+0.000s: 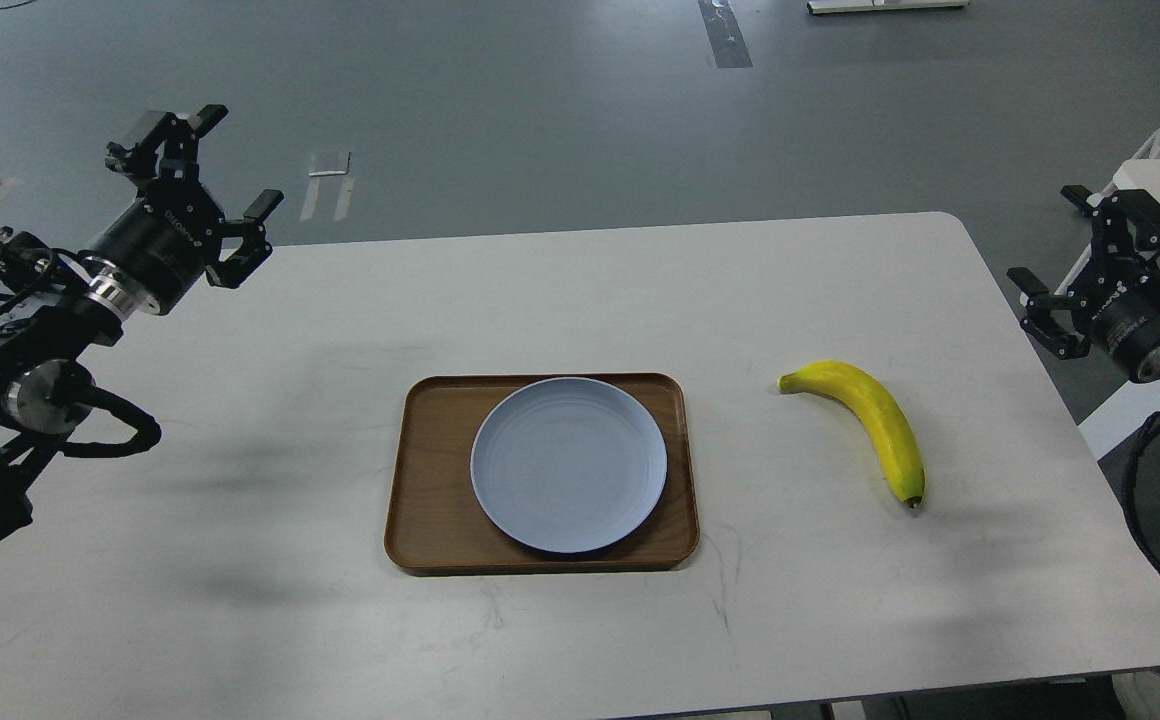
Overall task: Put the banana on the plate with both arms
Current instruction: 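Release the plate and raise the left gripper away from the tray, then reach the right gripper down to the yellow banana and grasp it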
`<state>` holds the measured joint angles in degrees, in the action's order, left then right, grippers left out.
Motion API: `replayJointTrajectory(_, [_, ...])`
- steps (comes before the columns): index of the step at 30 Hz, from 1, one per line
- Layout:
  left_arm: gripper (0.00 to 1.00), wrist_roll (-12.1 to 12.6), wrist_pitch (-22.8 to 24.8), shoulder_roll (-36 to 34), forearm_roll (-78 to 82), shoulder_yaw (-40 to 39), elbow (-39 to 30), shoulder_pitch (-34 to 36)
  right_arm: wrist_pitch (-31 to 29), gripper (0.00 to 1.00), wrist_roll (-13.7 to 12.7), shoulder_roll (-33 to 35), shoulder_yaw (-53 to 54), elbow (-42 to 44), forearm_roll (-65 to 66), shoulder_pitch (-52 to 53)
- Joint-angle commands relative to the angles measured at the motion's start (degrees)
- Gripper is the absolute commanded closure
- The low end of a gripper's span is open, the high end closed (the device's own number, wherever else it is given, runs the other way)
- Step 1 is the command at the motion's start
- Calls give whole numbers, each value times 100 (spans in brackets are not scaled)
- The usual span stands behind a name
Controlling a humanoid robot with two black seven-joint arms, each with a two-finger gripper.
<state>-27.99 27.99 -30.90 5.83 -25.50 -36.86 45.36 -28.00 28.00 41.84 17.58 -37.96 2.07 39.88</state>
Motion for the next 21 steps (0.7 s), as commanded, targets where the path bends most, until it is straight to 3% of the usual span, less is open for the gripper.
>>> replayJointTrajectory(1, [2,-1,1,66,-3,-613,-5,-370,0,0,0,43,-299,-18,1097,160])
replayJointTrajectory(8, [2,-1,1,75,-20,-614,-5,-361,0,0,0,254,-422,-246,4087,1012])
replayJointTrajectory(13, [2,-1,1,58,-20,-622,-5,-353,0,0,0,193,-1281,-704,6240,1933])
replayJointTrajectory(21, [2,-1,1,5,-11,-614,-14,-344,0,0,0,-290,-3022,-634,7068,2779])
